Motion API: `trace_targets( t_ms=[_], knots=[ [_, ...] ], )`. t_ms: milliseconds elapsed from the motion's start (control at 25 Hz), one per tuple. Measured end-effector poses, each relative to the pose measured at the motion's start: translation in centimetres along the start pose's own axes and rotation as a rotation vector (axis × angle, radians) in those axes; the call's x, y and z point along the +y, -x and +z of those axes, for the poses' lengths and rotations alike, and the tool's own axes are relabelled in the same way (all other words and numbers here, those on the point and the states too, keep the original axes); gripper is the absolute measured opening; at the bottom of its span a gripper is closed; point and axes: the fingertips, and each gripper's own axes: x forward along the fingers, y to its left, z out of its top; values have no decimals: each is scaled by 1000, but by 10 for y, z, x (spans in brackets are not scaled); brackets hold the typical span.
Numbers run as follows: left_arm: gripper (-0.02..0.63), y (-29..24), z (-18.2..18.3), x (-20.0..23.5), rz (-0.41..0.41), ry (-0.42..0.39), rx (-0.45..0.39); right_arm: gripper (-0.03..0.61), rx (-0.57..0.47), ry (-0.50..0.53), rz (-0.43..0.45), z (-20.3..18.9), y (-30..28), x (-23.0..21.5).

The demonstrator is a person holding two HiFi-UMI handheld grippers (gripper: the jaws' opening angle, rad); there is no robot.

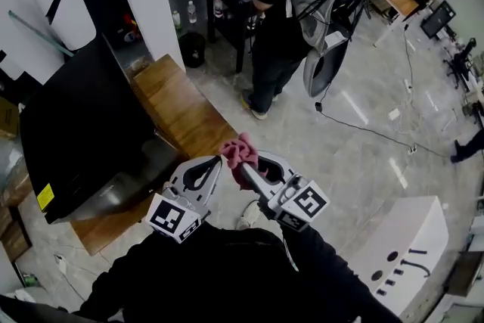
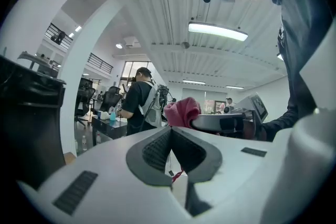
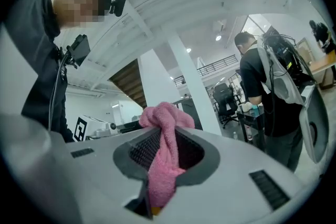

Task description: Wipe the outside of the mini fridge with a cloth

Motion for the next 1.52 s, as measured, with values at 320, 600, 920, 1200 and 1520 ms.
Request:
trace_targets(
  t_ms=[320,600,920,1200,1520],
  knots=[
    [6,-44,22,8,283,-16,-41,77,80,-52,242,22,-8,-45],
    [6,-20,20,53,450,-30,-36,77,125,-75,340,8,-64,-35],
    [6,-12,6,84,450,7,-46,77,169,-62,316,-16,-105,-32],
    [6,-39,10,118,453,86,-73,77,175,-107,313,-10,-166,-71],
    [6,-77,21,151,621,97,-73,77,209,-225,463,-2,-249,-117]
  ],
)
